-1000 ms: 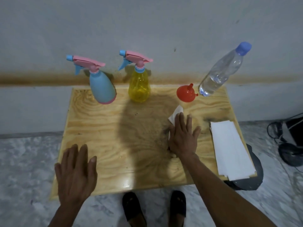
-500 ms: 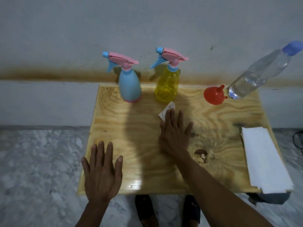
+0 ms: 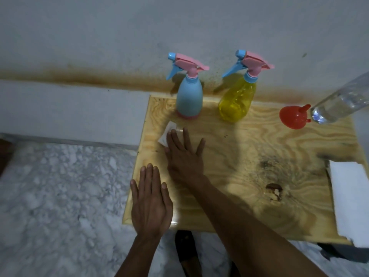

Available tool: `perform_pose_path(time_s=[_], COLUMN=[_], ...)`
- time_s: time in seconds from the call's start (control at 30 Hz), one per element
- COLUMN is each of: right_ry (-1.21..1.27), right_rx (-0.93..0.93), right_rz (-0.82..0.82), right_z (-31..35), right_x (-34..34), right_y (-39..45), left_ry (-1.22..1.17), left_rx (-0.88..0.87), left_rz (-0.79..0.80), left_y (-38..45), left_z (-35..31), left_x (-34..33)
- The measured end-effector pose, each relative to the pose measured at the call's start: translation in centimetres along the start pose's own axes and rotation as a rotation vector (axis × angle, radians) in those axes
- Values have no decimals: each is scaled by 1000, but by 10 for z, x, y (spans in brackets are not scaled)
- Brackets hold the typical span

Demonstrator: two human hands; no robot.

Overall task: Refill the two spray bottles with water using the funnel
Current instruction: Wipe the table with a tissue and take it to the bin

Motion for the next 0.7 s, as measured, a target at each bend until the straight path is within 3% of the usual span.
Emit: perform_pose_path(time_s=[0.23,0.7], right_ry=[-80,-48], right_rx=[74,-211], right_rz=[-41,-131], right_z=[-2,-100], right_x=[-11,6], right_y=[-42,-107], left_ry=[10,-33], left_rx=[-6,10], left_rz=[-23,-32], left_y=[-1,-1], left_z=[-1,-4], left_x=[0,2])
Point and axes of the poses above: each hand's wrist, its own y-axis towards the middle knuckle, its own x-axis out of the back of the hand, z = x × y, the point moved 3 cm from there along y, towards the middle knuckle, and after that the axes turned 2 degrees about z, right-handed, at the moved point
